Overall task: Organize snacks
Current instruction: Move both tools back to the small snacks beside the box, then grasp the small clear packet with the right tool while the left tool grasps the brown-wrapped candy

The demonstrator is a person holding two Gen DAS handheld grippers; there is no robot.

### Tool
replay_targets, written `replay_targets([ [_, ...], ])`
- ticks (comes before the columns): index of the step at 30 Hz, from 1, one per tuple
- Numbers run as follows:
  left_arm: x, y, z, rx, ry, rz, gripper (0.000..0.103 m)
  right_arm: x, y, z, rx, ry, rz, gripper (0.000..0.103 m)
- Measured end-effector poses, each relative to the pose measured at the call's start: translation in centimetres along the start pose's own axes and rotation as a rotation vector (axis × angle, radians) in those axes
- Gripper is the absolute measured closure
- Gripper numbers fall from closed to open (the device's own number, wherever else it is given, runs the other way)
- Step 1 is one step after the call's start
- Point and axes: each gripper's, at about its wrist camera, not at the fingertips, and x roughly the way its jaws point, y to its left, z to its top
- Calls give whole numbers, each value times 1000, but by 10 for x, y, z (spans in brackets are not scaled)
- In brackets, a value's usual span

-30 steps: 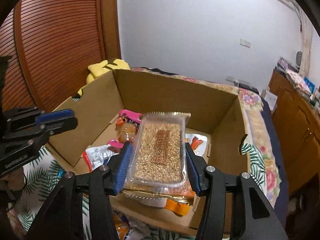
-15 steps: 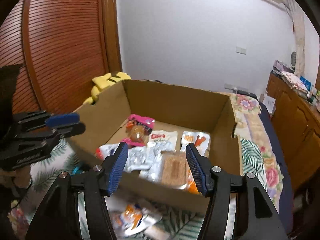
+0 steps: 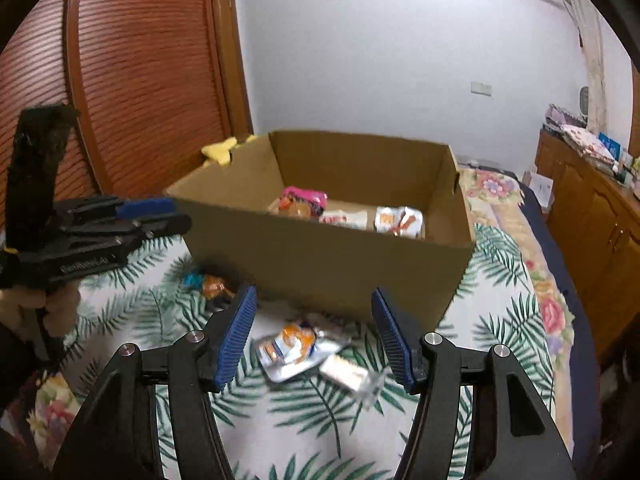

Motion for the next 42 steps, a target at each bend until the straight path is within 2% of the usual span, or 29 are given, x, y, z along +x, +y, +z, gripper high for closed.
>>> replay_targets([
  [12,18,-5,-37,3,92,18,65,39,-18,-43,-24,158,-12,43],
  [24,33,4,-50,23,155,19,64,61,-15,-49,-109,239,3,47],
  [32,40,14,-53,13,191,2,64,78,-19,-50,-134,306,32,55],
  [35,40,14,-55,29,181,-19,64,77,-19,-54,-137,311,29,61],
  [42,44,17,-53,30,178,-23,64,78,-20,-58,-110,278,39,62],
])
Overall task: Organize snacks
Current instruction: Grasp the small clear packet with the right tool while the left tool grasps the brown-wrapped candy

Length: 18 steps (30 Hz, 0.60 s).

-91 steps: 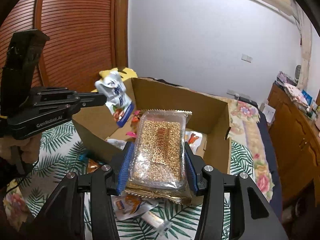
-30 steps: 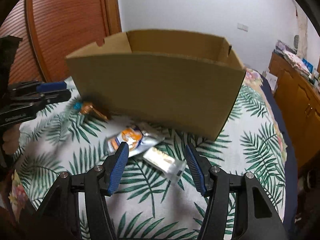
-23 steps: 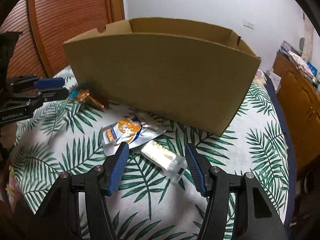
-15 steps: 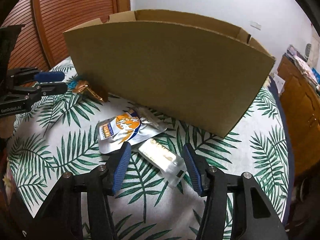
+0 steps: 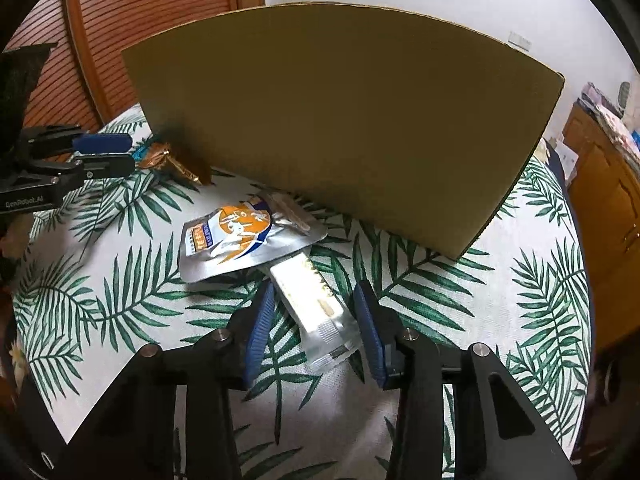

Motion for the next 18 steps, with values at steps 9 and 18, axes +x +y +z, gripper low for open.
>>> replay_targets([
  [9,12,-13,11,5,11,-8,64,0,0,-4,1,-15,-1,62],
  [18,34,-21,19,22,71,43,64,0,0,-2,0,-15,-4,62],
])
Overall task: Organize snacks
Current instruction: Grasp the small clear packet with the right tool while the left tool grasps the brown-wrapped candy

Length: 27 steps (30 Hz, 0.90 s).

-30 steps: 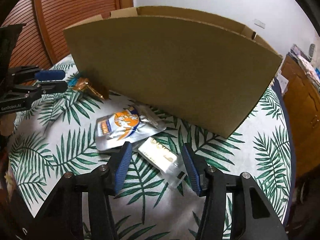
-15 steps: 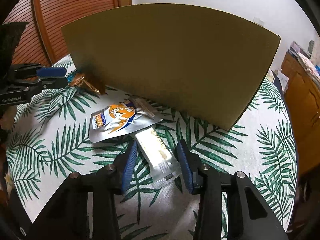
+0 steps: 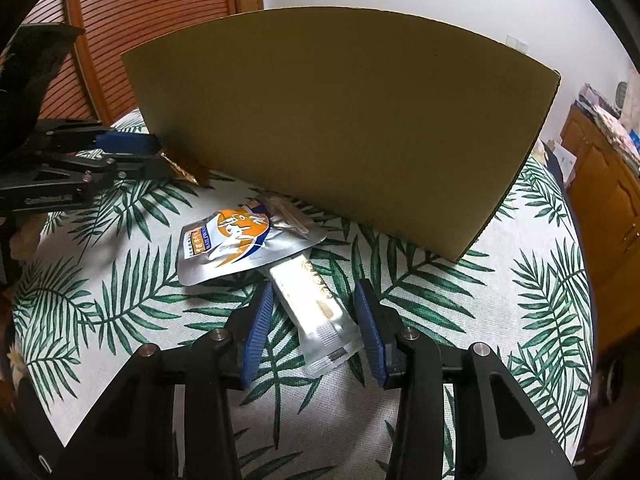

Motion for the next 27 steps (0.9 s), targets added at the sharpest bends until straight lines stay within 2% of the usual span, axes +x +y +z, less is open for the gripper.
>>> replay_targets([
  [14,12,-21,-2,117,-17,99,63,-1,0,-1,0,-1,-1,62],
  [15,11,-21,-2,115,-21,95,64,-1,0,-1,0,-1,-1,62],
  [17,11,-18,-3,94,-10,58,77,-1,0,-1,0,-1,-1,62],
  [19,13,-13,-5,60,16,27,79,-1,0,-1,0,-1,-1,62],
  [22,9,-10,-8,49,6,17,85,-1,0,-1,0,-1,-1,62],
  [27,-4,-8,-11,30,-22,-11,86,-1,0,-1,0,-1,-1,62],
])
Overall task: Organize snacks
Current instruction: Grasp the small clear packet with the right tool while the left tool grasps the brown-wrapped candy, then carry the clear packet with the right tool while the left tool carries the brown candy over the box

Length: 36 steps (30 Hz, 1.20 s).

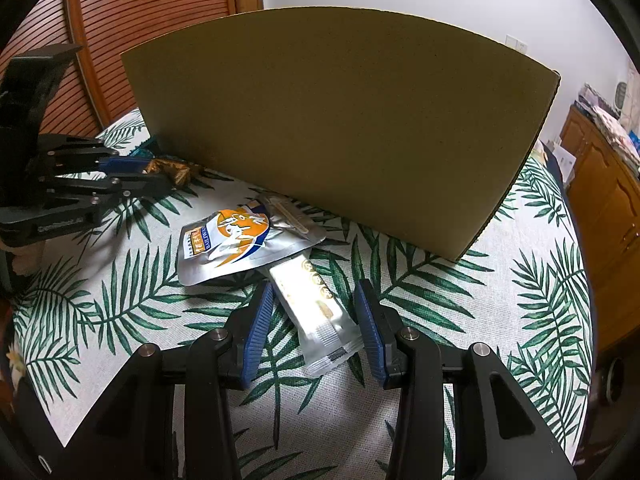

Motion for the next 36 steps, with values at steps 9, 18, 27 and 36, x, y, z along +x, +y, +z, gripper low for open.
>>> replay_targets([
  [9,-37,10,-17,-58,-74,-51,86,-1,0,0,-1,1,-6,67],
  [18,-70,1,-23,-76,-127,-64,86,-21,3,-15,-12,9,-37,82],
  [27,-85,-13,-27,-98,-162,-75,86,-68,-3,-25,34,-57,-44,82],
  [36,-119,-24,-28,-98,-214,-70,86,-112,18,-25,31,-122,-65,82],
])
